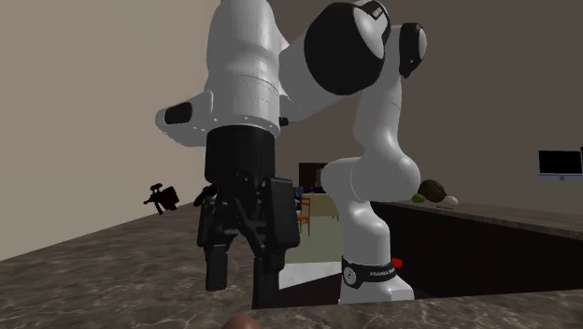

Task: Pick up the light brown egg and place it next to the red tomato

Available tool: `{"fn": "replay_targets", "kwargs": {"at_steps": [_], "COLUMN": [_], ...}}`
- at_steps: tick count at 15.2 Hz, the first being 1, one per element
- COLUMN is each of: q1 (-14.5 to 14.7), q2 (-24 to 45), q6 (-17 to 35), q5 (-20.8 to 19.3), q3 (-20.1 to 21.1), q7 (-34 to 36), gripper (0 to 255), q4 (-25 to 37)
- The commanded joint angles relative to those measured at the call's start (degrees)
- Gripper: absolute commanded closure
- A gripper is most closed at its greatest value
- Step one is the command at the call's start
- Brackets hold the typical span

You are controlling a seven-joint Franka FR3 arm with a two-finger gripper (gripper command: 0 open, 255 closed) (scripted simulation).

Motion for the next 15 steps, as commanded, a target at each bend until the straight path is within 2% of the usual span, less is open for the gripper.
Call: {"fn": "replay_targets", "kwargs": {"at_steps": [1, 7, 15], "q1": [0.28, 0.71, 0.72], "q2": [2.07, 7.31, 7.3], "q6": [2.44, 8.7, 8.68], "q5": [0.56, 1.3, 1.29], "q3": [0.51, 1.58, 1.57], "q7": [0.07, -0.25, -0.25], "gripper": [0, 0, 0], "q4": [0.04, -0.86, -0.86]}}
